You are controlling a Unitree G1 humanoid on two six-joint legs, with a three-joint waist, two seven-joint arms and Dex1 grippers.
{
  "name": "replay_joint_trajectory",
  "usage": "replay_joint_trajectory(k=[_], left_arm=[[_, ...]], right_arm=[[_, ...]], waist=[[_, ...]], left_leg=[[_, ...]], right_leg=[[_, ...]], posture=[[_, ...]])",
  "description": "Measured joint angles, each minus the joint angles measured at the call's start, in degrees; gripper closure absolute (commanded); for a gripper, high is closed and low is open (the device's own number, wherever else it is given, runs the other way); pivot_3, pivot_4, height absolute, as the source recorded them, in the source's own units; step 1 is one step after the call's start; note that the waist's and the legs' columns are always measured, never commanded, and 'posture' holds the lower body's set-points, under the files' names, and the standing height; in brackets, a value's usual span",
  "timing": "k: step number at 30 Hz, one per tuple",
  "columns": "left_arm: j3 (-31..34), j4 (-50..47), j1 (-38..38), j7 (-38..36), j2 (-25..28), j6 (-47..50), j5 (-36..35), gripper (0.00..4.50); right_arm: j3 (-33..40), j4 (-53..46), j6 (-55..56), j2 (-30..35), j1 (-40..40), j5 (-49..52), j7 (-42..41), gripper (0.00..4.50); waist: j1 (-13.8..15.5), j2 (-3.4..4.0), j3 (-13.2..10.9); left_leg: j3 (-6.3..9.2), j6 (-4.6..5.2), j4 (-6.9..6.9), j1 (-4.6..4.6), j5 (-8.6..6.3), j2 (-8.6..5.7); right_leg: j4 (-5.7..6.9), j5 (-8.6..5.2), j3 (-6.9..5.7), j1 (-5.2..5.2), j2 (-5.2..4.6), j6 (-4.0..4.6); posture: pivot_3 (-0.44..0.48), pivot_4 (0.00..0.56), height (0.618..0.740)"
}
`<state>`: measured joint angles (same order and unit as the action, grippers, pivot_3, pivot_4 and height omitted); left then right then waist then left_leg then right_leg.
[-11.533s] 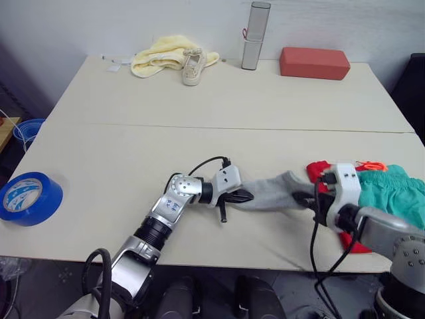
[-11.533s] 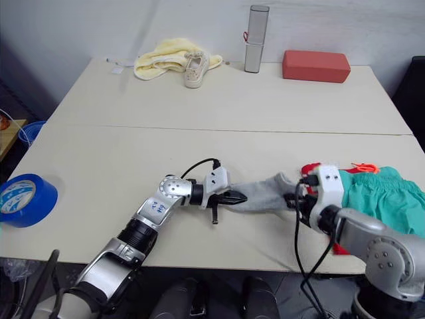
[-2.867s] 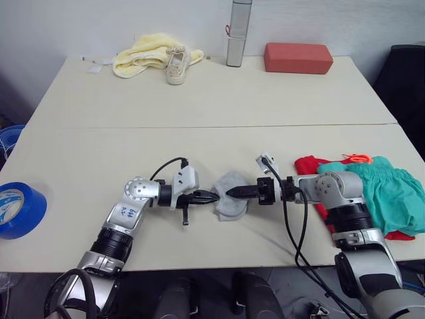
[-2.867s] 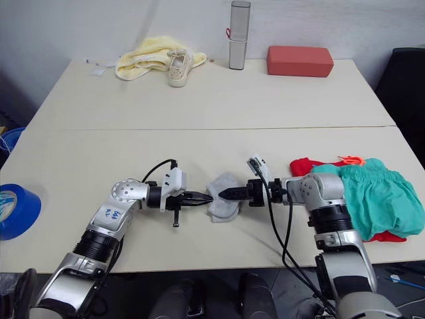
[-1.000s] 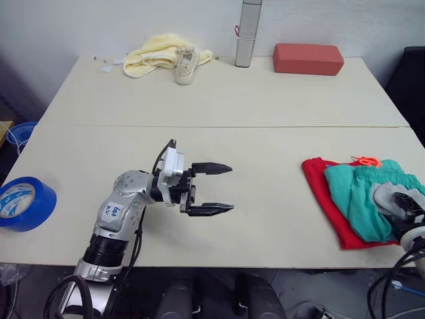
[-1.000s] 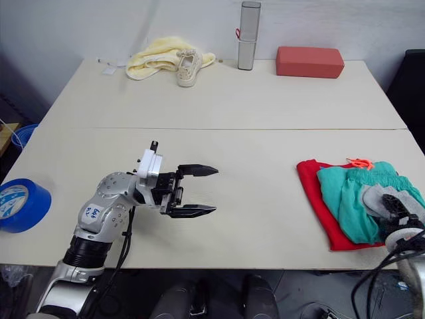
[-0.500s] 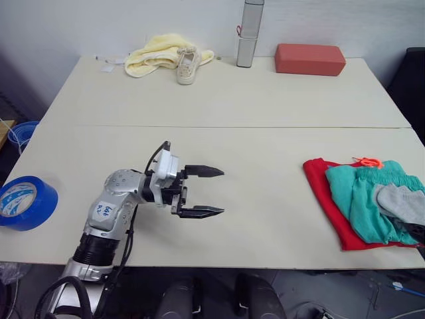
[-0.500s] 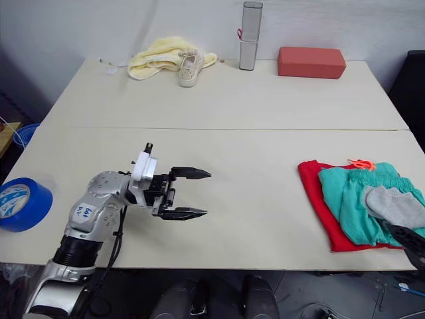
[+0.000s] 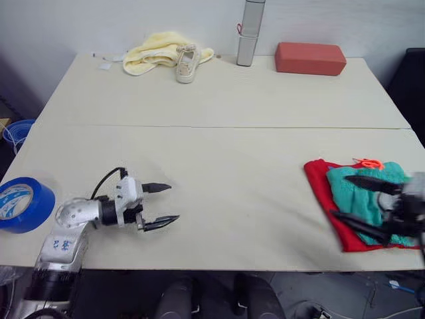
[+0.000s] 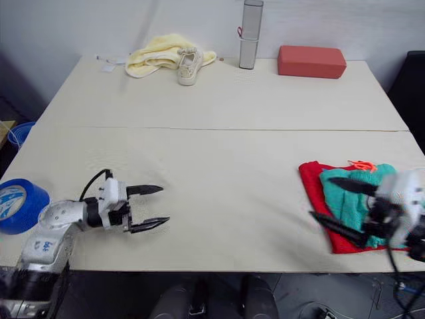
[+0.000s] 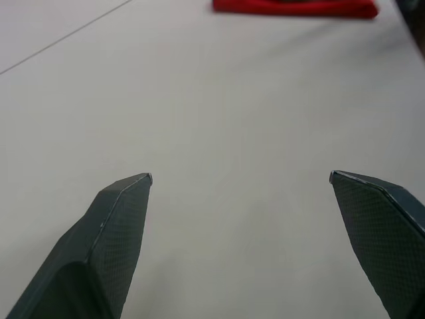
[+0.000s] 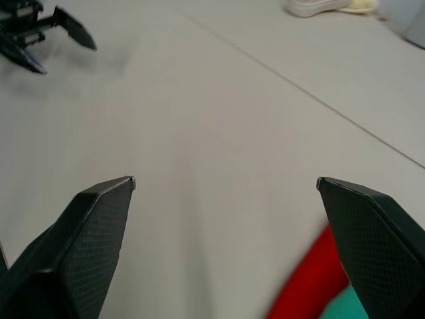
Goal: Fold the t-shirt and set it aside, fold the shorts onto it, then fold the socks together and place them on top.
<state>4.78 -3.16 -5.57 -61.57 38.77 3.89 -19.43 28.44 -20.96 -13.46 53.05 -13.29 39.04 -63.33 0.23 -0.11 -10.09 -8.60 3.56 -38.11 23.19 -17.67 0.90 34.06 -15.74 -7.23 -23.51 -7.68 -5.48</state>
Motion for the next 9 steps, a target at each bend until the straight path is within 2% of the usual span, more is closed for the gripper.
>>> replay_joint_trajectory(k=[4,9], left_arm=[[2.7,-1.8,4.5,2.0,0.8,-2.2,1.1,0.0],[4.7,-4.7,8.4,4.9,1.3,-3.4,2.4,0.0]], right_arm=[[-13.4,8.5,12.9,-3.2,9.4,-11.0,-5.6,0.03],[-19.7,18.1,23.4,-8.6,13.3,-17.3,-7.3,0.03]], waist=[[-0.1,0.01,0.0],[-0.1,0.02,0.0]], left_leg=[[0.05,-0.24,-0.02,-0.07,-0.03,0.0],[0.08,-0.41,-0.02,-0.13,0.0,-0.01]], right_leg=[[0.12,0.0,-0.04,0.02,-0.09,0.04],[0.33,0.04,-0.03,-0.02,-0.24,0.14]], posture=[[0.0,0.15,0.74],[0.0,0.15,0.74]])
